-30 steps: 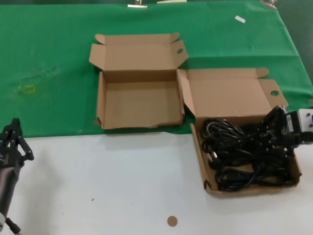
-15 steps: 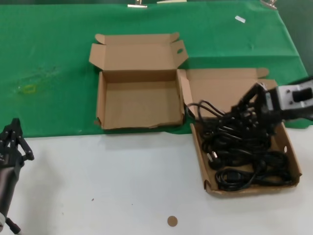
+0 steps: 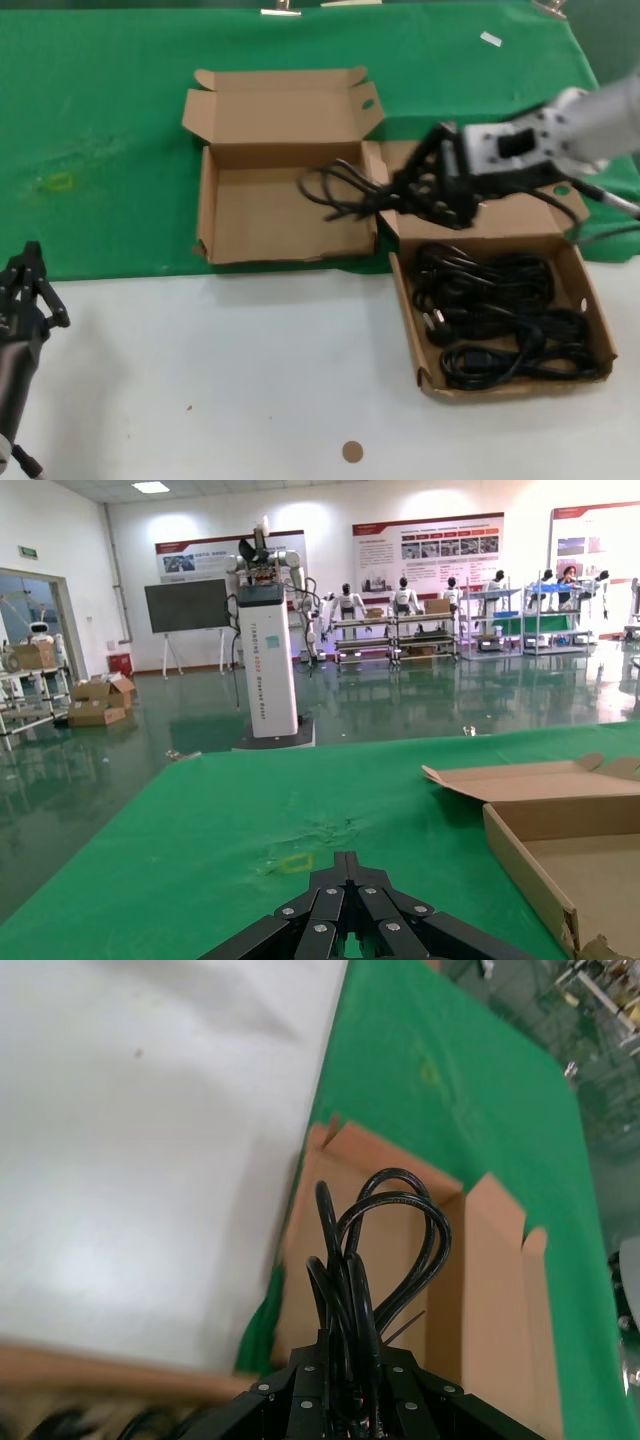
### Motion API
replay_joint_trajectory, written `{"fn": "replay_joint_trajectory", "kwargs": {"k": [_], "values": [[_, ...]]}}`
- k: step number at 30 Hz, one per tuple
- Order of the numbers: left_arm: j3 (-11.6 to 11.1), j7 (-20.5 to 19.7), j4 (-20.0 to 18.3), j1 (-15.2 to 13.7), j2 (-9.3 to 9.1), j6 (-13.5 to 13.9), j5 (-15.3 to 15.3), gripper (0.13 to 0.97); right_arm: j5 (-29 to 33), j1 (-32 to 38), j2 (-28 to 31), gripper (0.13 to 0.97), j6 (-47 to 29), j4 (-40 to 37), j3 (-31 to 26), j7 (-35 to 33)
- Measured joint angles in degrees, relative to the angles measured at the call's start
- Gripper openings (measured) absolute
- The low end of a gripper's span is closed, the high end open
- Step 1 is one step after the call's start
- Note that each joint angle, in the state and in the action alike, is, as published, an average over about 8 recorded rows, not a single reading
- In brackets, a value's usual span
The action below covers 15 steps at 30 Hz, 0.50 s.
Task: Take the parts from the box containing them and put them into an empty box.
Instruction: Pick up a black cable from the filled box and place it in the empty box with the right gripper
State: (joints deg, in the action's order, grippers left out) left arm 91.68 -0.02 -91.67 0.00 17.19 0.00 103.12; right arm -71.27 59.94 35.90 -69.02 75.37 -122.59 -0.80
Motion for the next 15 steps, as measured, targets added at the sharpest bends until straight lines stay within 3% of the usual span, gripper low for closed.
{"fn": "replay_joint_trajectory", "kwargs": {"k": [15], "values": [[0.00, 0.00, 0.00, 0.00, 0.00, 0.00, 0.00, 0.144, 2.78, 4.84, -13.58, 0.212, 6.17, -12.47, -3.94, -2.42]]}}
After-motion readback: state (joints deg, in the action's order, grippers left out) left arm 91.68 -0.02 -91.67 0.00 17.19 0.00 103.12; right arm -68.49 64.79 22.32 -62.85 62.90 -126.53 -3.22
